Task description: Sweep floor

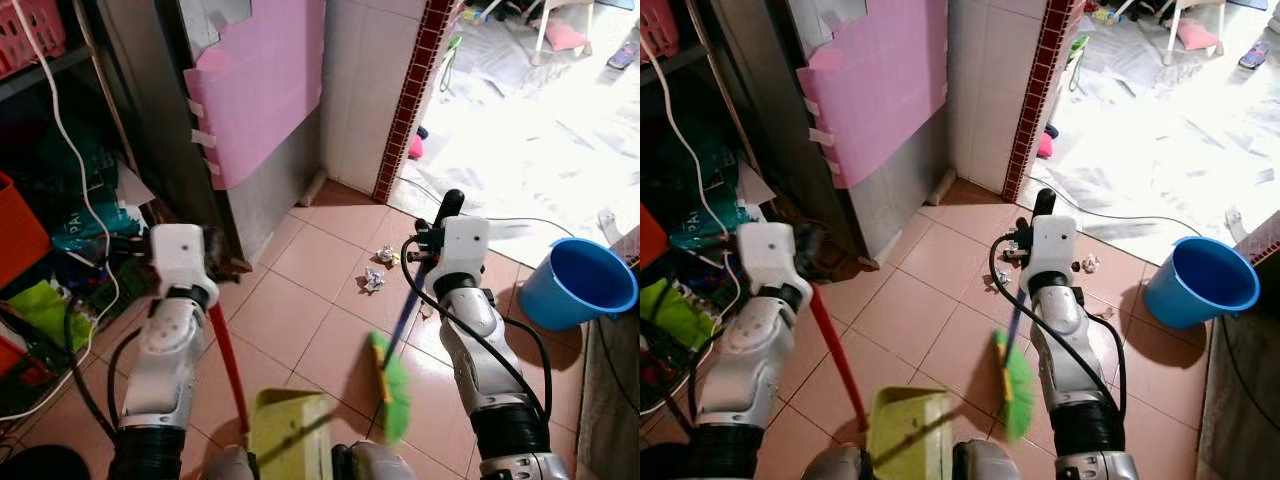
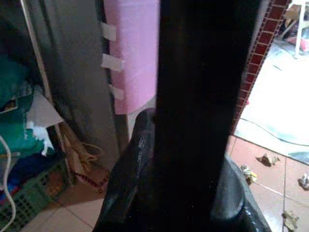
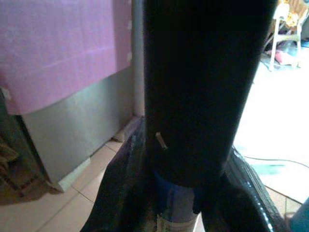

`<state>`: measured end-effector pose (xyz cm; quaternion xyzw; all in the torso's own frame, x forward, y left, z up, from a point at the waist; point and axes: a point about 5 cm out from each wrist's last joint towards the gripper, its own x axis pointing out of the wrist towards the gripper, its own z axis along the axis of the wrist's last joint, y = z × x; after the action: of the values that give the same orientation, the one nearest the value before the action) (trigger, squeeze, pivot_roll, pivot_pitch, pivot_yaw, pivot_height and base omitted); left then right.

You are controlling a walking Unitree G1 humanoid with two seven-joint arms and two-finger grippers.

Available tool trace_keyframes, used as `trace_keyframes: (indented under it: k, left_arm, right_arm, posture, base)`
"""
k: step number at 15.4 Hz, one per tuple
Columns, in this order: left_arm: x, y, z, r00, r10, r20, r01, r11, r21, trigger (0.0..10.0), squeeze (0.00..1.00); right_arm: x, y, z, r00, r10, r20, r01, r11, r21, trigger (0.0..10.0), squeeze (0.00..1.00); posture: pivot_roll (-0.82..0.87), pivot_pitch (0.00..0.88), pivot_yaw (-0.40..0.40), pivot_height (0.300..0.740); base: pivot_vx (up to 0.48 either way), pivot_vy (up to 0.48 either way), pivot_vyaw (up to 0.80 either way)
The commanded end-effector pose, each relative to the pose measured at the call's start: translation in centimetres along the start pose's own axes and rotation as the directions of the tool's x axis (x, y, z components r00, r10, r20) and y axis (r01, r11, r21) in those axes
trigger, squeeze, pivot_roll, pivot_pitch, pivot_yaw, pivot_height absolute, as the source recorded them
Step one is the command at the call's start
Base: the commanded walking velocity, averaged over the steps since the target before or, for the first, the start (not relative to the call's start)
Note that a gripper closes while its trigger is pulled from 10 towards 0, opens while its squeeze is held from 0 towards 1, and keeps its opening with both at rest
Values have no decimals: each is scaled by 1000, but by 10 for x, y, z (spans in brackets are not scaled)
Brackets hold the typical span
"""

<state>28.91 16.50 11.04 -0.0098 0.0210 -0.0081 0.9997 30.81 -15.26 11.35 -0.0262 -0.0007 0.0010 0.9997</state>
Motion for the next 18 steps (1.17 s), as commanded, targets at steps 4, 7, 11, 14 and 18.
trace_keyframes:
  k: [4, 7, 11, 14, 18]
  left_arm:
    - [-5, 6, -1, 1000, -17, 18, 17, 1000, -22, 10000, 0]
    - [-4, 10, 5, 998, 9, 61, -11, 999, 39, 10000, 0]
    - [4, 30, 30, 974, 124, 190, -161, 967, 196, 10000, 0]
    - [6, 32, 29, 975, 122, 186, -154, 973, 170, 10000, 0]
    - [10, 27, 28, 979, 118, 166, -139, 983, 117, 10000, 0]
  right_arm:
    - [-2, 0, 5, 1000, 12, 28, -12, 1000, -3, 10000, 0]
    - [0, -6, 6, 999, -22, 47, 22, 1000, -3, 10000, 0]
    - [1, -8, 7, 998, -26, 56, 26, 1000, -7, 10000, 0]
    - [1, -10, 6, 999, -36, 34, 36, 999, 7, 10000, 0]
    - [1, -12, 6, 999, -31, 37, 31, 1000, -3, 10000, 0]
  posture:
    - [6, 69, -29, 740]
    - [7, 74, -27, 740]
    - [5, 79, -30, 740]
    - [0, 82, -30, 740]
    - [-7, 82, -30, 740]
  base:
    - [0, 0, 0]
    - [0, 0, 0]
    - [0, 0, 0]
    - [0, 0, -533]
    - [0, 203, -800]
